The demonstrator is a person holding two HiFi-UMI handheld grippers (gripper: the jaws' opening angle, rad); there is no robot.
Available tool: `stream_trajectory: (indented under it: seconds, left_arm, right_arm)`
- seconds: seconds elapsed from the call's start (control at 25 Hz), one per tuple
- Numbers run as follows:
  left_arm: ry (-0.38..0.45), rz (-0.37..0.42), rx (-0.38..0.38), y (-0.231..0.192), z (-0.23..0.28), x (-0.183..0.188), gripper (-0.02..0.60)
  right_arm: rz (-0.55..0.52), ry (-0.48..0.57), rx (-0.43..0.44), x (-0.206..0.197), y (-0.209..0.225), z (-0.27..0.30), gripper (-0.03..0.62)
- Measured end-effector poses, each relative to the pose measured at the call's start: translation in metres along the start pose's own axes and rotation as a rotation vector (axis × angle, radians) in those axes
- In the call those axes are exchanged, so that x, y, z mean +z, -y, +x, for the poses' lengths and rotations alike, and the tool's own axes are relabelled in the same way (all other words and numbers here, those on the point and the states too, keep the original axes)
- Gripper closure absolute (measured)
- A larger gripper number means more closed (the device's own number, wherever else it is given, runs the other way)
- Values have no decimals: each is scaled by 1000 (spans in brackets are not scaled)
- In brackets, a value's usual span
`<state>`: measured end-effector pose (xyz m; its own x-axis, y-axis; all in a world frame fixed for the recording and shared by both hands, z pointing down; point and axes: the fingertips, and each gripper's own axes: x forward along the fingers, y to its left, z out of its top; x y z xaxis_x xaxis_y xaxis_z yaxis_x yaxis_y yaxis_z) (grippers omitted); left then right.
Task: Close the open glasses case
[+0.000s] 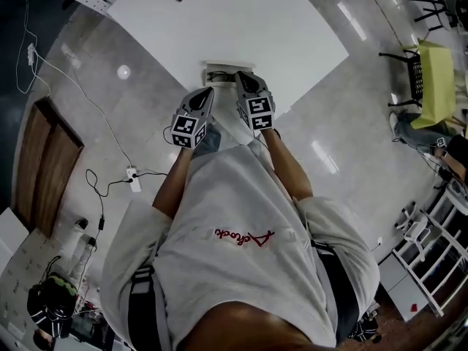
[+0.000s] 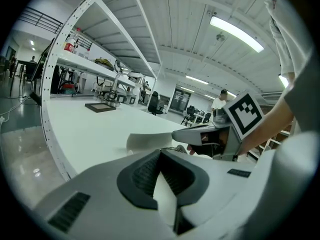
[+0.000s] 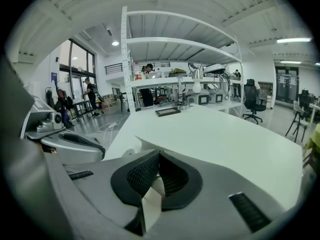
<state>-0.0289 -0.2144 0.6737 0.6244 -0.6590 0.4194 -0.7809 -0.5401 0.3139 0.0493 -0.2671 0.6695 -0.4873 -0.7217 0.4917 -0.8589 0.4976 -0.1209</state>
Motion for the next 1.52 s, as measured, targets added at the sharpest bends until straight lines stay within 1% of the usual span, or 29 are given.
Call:
stream_trajectory:
  seconds: [0.08,0.28,0.36,0.52,0.6,0.64,0.76,0.84,0.92,1.0,1.08,1.2,1.28,1.4,1.52]
  left_arm:
    - [5,-2,-3,2,0,-1,561]
    - [7,-4,-12,8,2,-1,561]
    - [9,-5,-15,8,3,0,561]
    - [15,-5,-18,5,4,1,561]
    - [18,-5,-17,5,5,3,561]
    - [19,-6,-16,6,5,3,561]
    - [22,-8,-13,6,5,2,561]
    - [21,-10,-11,6,5,1,561]
    - [20,-12,-11,7,4,0,561]
    - [18,-11,-16,7,4,-1,561]
    - [14,-8,-20,8,5,-1,561]
    - [13,-5,-24,11,6,-1,561]
    - [12,-5,-23,11,5,-3,561]
    - [10,-6,-19,10,4,-4,561]
    - [8,-6,-16,7,3,-4,561]
  right_arm:
    - [-61,-19,7,-2,-2,2,580]
    - [-309,-71,-5,-2,2,4,580]
    - [-434,-88,-2,1,3,5,580]
    - [-744,-137,7,-4,-2,9,580]
    - [-860,-162,3,-8,1,10,580]
    - [-898,-170,-1,-9,3,10,580]
    - [-948,-168,-6,-8,4,9,569]
    - [-951,-156,-12,-5,3,8,539]
    - [-956,-158,-20,-4,3,9,491]
    - [-962,-181,-14,-8,5,14,467]
    - [-971,-204,-7,-10,8,18,461]
    - [-983,-217,-4,-8,13,22,468]
    - [-996,-221,0,-8,14,23,546]
    - [-1021,-220,16,-10,13,21,559]
    - [-1021,-221,28,-11,10,22,562]
